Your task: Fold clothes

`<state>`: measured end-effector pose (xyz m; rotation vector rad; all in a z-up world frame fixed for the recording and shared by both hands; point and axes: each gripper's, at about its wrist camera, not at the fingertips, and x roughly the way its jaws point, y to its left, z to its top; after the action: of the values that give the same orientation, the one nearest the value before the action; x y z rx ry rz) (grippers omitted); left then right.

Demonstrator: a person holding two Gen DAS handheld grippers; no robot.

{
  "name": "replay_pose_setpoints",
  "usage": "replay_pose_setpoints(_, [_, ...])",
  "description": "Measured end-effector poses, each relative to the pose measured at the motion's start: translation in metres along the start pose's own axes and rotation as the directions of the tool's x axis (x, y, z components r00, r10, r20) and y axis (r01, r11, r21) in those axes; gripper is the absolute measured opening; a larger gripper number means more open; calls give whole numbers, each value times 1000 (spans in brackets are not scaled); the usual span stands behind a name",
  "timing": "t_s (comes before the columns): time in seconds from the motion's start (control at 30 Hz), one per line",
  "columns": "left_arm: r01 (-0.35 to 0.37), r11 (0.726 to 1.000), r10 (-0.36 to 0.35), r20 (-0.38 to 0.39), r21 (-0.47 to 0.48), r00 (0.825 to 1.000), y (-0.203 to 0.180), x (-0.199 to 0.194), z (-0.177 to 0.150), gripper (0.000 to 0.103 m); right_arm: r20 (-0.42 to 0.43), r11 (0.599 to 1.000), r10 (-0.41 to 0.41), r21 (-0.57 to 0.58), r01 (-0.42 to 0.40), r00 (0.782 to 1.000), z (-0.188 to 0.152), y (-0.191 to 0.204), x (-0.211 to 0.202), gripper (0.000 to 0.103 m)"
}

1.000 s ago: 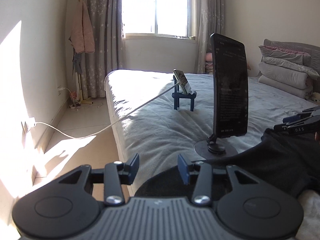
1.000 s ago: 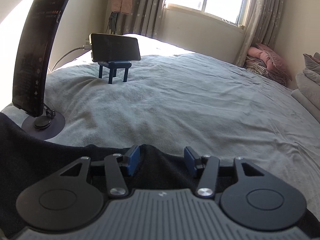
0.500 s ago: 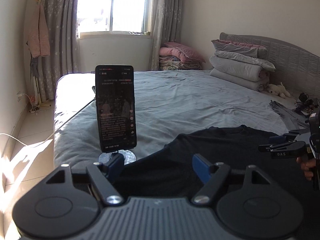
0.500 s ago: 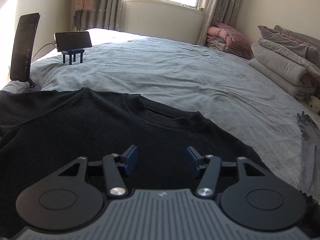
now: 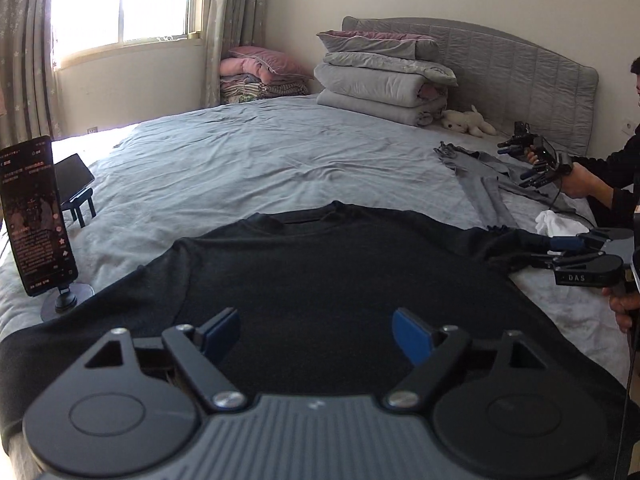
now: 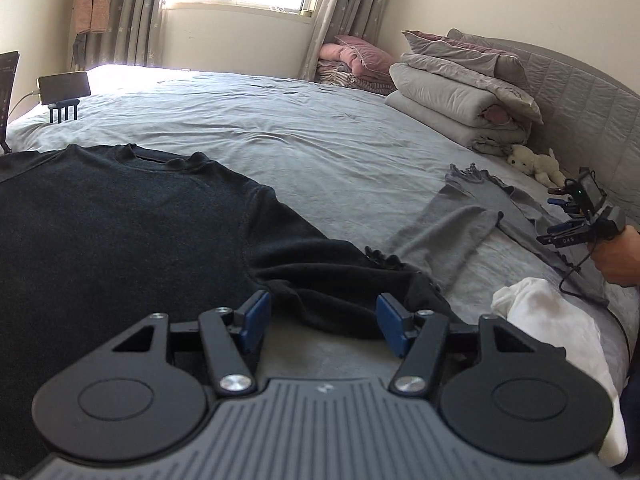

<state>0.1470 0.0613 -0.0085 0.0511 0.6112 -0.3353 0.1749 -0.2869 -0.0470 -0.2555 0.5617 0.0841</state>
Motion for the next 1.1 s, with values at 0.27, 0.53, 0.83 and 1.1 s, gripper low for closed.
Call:
replay_pose_setpoints(0.27, [111,992,-108,-52,57,993,-67,27,-11,86,26,999,-31,30,31,999,-50,-47,-40,63])
replay_pose_setpoints(0.53, [172,982,-163,-109,75,981,-112,54,-18,86,66,996,-87,12,87,994,-58,-65,-19,63])
replay_pose_setpoints(0.83, [160,984,-149,-128,81,981,-126,72,-34,86,129,967,-199,-138,216,972,-57,-67,7,16])
replay_pose_setpoints(1.1, [168,985,-158,-153,49,975,-116,81,-51,86,183,974,-64,224,22,981,-14,-136,-46,15])
